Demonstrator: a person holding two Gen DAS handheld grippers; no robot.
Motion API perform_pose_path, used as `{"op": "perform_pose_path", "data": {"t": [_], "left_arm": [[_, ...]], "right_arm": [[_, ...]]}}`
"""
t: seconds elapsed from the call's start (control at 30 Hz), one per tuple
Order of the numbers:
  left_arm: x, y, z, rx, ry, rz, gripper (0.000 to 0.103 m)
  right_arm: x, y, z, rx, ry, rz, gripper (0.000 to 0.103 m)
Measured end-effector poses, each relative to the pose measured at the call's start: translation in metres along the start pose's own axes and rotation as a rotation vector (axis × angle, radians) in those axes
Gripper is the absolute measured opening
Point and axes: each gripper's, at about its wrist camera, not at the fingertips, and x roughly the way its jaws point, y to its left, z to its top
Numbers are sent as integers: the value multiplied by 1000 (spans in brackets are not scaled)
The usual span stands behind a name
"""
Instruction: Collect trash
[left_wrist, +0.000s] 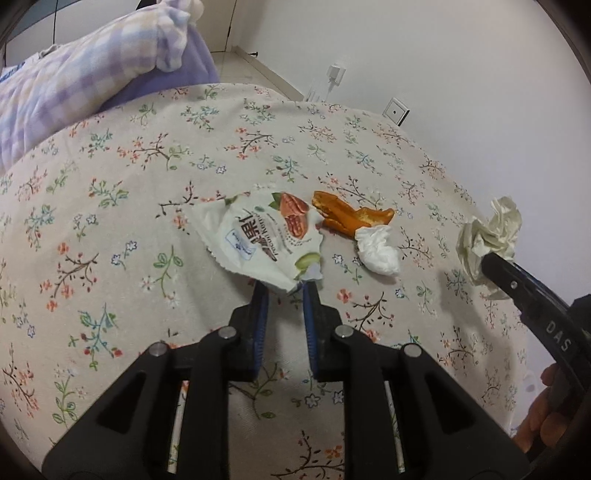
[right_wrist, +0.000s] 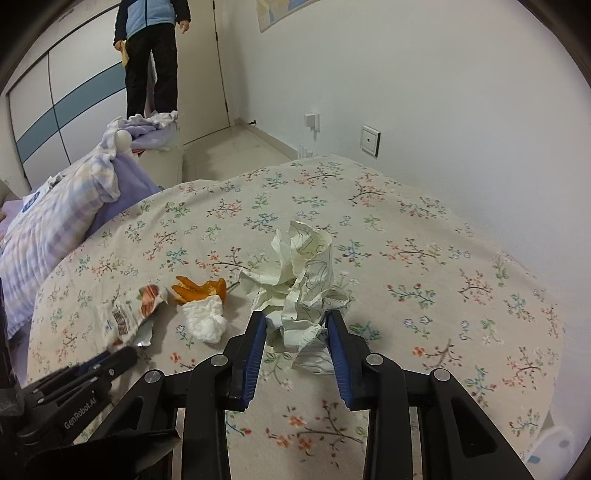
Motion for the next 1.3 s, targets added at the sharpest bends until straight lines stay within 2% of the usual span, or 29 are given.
{"op": "perform_pose_path", "data": {"t": [0.03, 0.1, 0.13, 0.17, 0.23, 0.3, 0.33, 0.37, 0.53, 0.57, 0.9, 1.3], "left_arm": [[2, 0, 0, -5, 9, 5, 19], [7, 4, 2, -13, 30, 39, 33], [9, 7, 3, -24, 34, 44, 57], [9, 11, 4, -39, 28, 43, 67], [10, 15, 8, -42, 6, 41, 67], [13, 12, 11, -8, -11, 51, 56], [16, 12, 12, -2, -5, 55, 36], [19, 12, 13, 0, 6, 59, 22], [21, 14, 15, -6, 8, 64, 13], [20, 14, 14, -7, 12, 61, 8], [-2, -10, 1, 52, 60, -21, 8], [-36, -66, -30, 194, 88, -129, 8]], "right_arm": [[-3, -3, -2, 2, 1, -2, 35], [-8, -8, -6, 2, 2, -8, 35], [-10, -10, -7, 4, 3, -8, 35], [-10, -10, -8, 6, 4, -9, 35], [-12, -14, -11, 13, 9, -12, 35], [-12, -16, -13, 16, 13, -15, 35], [-12, -16, -14, 16, 17, -17, 35], [-13, -17, -15, 15, 20, -17, 35], [-16, -16, -19, 14, 32, -23, 35], [-17, -16, -19, 13, 36, -26, 35], [-57, -27, -32, 46, 54, -75, 35], [-130, -74, -77, 174, 48, -190, 35]]}}
